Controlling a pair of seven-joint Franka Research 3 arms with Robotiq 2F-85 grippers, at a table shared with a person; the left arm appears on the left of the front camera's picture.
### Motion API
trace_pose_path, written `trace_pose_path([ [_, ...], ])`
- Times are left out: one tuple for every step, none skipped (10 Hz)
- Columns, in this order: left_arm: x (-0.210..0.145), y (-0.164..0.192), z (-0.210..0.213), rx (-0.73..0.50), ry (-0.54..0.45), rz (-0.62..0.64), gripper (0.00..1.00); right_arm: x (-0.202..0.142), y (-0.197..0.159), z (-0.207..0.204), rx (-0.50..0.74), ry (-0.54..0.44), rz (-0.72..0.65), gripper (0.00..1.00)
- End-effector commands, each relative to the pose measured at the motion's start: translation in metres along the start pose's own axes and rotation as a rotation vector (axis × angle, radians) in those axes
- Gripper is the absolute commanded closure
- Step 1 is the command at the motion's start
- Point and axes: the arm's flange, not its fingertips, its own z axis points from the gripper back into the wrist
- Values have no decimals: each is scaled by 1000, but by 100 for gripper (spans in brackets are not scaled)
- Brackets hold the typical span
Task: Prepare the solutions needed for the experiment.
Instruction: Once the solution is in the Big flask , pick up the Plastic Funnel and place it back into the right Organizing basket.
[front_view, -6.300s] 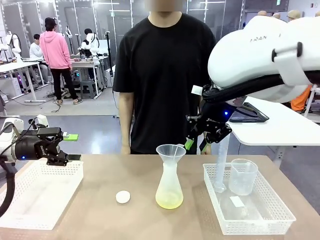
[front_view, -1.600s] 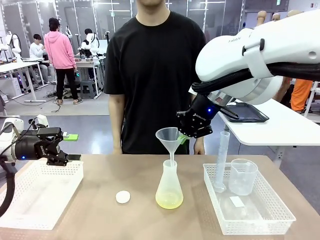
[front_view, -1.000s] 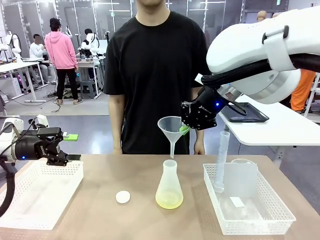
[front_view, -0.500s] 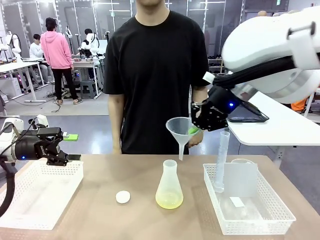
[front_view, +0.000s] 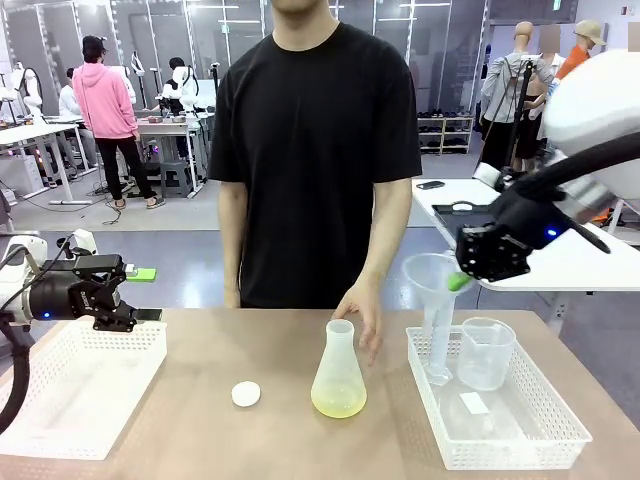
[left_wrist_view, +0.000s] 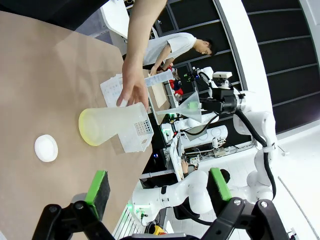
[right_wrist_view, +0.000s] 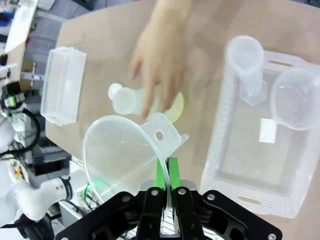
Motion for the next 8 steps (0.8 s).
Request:
trace_pose_path([
  [2, -2, -2, -30, -23, -1, 0, 2, -40, 1, 49, 46, -14, 100],
  [2, -2, -2, -30, -23, -1, 0, 2, -52, 2, 47, 55, -20, 100],
  [2, -2, -2, -30, -23, -1, 0, 1, -60, 2, 50, 59, -28, 100],
  [2, -2, -2, -30, -23, -1, 0, 1, -66, 1, 53, 71, -33, 100],
  [2, -2, -2, -30, -23, -1, 0, 0, -70, 0, 40, 84, -32, 100],
  [2, -2, -2, -30, -23, -1, 0, -2, -72, -3, 13, 110, -32, 100],
  [2, -2, -2, -30, -23, -1, 0, -5, -74, -7, -27, 143, -52, 100],
  [2, -2, -2, -30, -23, -1, 0, -8, -76, -12, -51, 155, -76, 100],
])
